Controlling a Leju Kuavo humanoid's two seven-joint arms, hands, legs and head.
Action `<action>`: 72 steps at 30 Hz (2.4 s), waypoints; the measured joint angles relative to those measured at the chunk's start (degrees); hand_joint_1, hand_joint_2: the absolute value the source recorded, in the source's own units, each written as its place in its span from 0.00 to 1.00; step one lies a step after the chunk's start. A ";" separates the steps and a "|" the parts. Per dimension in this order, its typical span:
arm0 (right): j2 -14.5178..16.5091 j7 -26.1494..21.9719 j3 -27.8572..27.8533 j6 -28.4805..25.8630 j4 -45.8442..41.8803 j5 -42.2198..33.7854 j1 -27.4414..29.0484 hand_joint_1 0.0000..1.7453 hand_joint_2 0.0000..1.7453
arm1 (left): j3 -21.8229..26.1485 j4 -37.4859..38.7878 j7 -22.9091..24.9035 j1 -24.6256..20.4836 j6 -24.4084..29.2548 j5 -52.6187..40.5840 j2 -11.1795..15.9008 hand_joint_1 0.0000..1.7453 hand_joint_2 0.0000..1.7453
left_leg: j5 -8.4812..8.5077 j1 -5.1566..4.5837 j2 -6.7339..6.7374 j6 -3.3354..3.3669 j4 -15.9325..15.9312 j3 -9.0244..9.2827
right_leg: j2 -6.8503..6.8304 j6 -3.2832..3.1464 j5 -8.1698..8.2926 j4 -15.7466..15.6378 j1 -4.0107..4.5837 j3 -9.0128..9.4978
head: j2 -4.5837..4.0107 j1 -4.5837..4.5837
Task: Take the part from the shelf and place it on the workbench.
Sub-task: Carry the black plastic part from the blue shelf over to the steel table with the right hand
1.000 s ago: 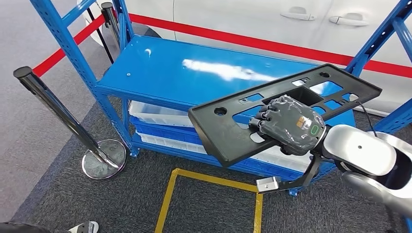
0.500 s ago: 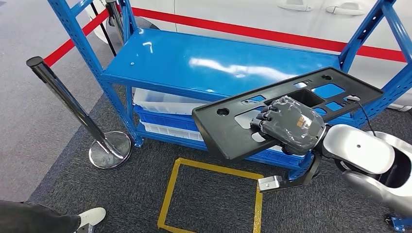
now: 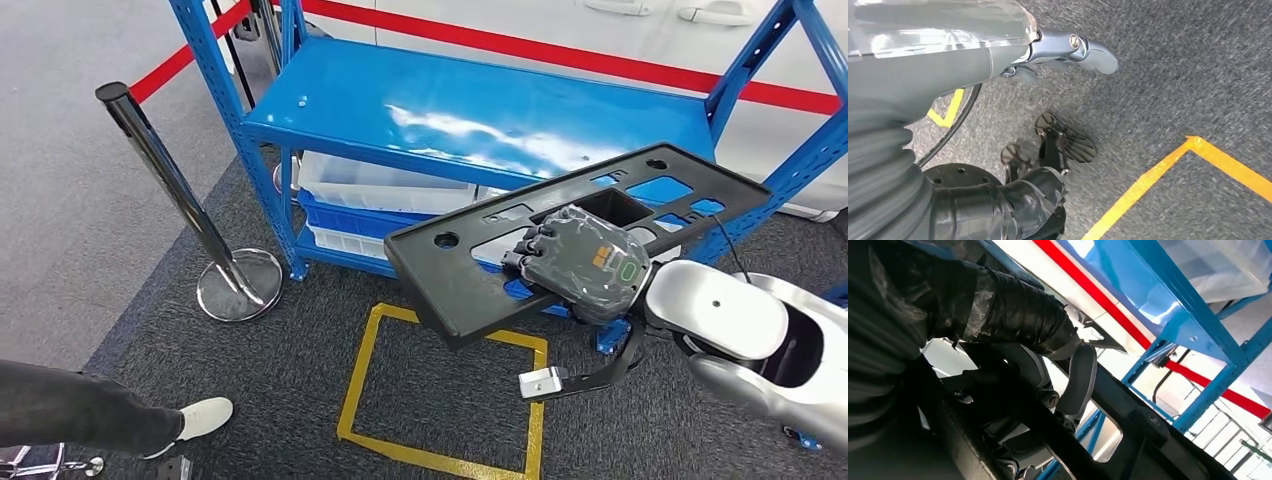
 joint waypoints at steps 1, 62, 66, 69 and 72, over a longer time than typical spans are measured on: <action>0.01 0.00 -0.02 -0.08 0.03 -0.08 -0.09 1.00 1.00 | 0.03 0.01 -0.01 0.05 -0.05 -0.09 -0.07 0.00 1.00 | 0.53 0.02 -0.02 -0.27 -0.11 -0.23 | 0.05 -0.43 -0.44 -3.50 0.31 2.35 | 0.00 -0.01; 0.01 -0.03 2.14 -0.05 3.60 0.43 3.26 1.00 1.00 | 2.89 0.25 -0.08 -0.95 -0.53 -2.63 0.02 0.00 1.00 | 0.04 0.41 0.10 -1.08 0.98 -0.86 | 0.25 -0.40 -0.60 -2.40 0.32 1.44 | -0.01 -0.01; -0.26 -0.03 2.07 -0.43 3.63 0.24 3.32 1.00 1.00 | 3.09 0.28 -0.10 -0.66 -0.53 -2.73 0.05 0.00 1.00 | 1.89 0.70 -0.10 -2.44 -0.56 -1.23 | 0.09 -1.27 0.11 -6.93 0.90 2.66 | 0.00 0.03; -0.40 -0.07 2.09 -0.72 3.64 0.25 3.53 1.00 1.00 | 3.15 0.30 -0.14 -0.54 -0.53 -2.74 0.15 0.00 1.00 | -4.34 0.67 -0.15 -2.95 4.32 -2.91 | -0.43 -2.36 2.25 -7.85 0.41 1.13 | -0.01 -0.24; -0.50 -0.10 2.11 -0.79 3.66 0.26 3.85 1.00 1.00 | 3.16 0.30 -0.14 -0.50 -0.53 -2.75 0.23 0.00 1.00 | -9.29 0.73 -0.12 -3.39 14.24 -4.12 | -0.54 -2.52 3.52 -6.44 0.37 -1.78 | 0.00 -0.34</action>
